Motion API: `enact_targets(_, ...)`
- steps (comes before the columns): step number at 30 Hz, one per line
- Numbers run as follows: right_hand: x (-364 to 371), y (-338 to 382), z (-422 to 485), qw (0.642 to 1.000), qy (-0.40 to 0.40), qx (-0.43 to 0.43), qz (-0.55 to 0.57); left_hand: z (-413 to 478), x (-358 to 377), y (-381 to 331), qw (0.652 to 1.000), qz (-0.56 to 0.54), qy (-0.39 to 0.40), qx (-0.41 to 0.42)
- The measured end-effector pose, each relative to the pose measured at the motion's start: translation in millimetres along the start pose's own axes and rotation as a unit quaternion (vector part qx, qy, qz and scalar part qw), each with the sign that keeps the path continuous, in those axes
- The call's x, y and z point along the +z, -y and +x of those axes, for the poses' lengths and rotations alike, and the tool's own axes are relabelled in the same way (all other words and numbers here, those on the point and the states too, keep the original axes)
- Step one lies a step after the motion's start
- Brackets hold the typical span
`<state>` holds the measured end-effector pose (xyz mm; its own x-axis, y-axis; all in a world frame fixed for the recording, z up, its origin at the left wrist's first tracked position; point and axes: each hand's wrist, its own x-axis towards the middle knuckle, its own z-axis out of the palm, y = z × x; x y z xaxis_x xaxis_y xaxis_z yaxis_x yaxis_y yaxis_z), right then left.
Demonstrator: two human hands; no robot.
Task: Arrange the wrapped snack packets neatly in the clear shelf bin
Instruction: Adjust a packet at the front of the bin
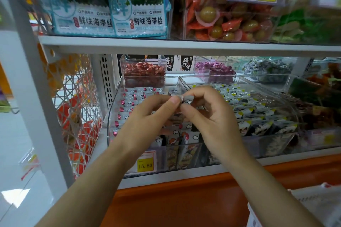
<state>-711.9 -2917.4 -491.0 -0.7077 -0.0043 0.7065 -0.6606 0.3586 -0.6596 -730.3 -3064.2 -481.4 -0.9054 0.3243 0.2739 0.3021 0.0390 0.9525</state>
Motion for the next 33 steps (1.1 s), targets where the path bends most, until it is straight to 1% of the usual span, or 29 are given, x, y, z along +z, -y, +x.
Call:
enact_targets(2, -2, -2, 0, 1.000, -0.007, 0.006, 0.006, 1, 0, 2, 1.000, -0.017, -0.005, -0.006)
enact_targets(5, -2, -2, -1, 0.999, -0.010, 0.012, 0.030, 2, -1, 6, 1.000, -0.011, -0.013, 0.007)
enact_targets(9, -3, -4, -1, 0.997, 0.000, 0.029, 0.067, 3, -2, 8, 0.999, -0.033, -0.020, 0.001)
enact_targets(14, -5, -5, 0, 0.992, 0.009, 0.052, 0.112, 4, -5, 9, 0.999, -0.029, -0.020, 0.001)
enact_targets(17, -5, -6, 1, 0.990, 0.012, 0.064, 0.121, 3, -5, 9, 0.999, -0.032, -0.021, 0.003)
enact_targets(21, -8, -3, 0, 0.991, 0.031, 0.068, 0.111, 1, -4, 8, 0.999, -0.032, -0.021, 0.007)
enact_targets(24, -11, 2, -1, 0.996, 0.046, 0.060, 0.046, 0, -1, 5, 0.999, -0.039, -0.022, 0.009)
enact_targets(29, -31, 20, -6, 0.998, -0.001, 0.055, -0.016, -11, 14, -4, 0.999, -0.042, 0.004, 0.016)
enact_targets(31, -55, 27, -15, 0.998, -0.025, 0.056, -0.031, -15, 30, -9, 0.999, -0.025, 0.018, 0.027)
enact_targets(33, -86, 31, -31, 0.994, -0.057, 0.078, -0.045, -18, 52, -12, 0.998, 0.007, 0.041, 0.040)
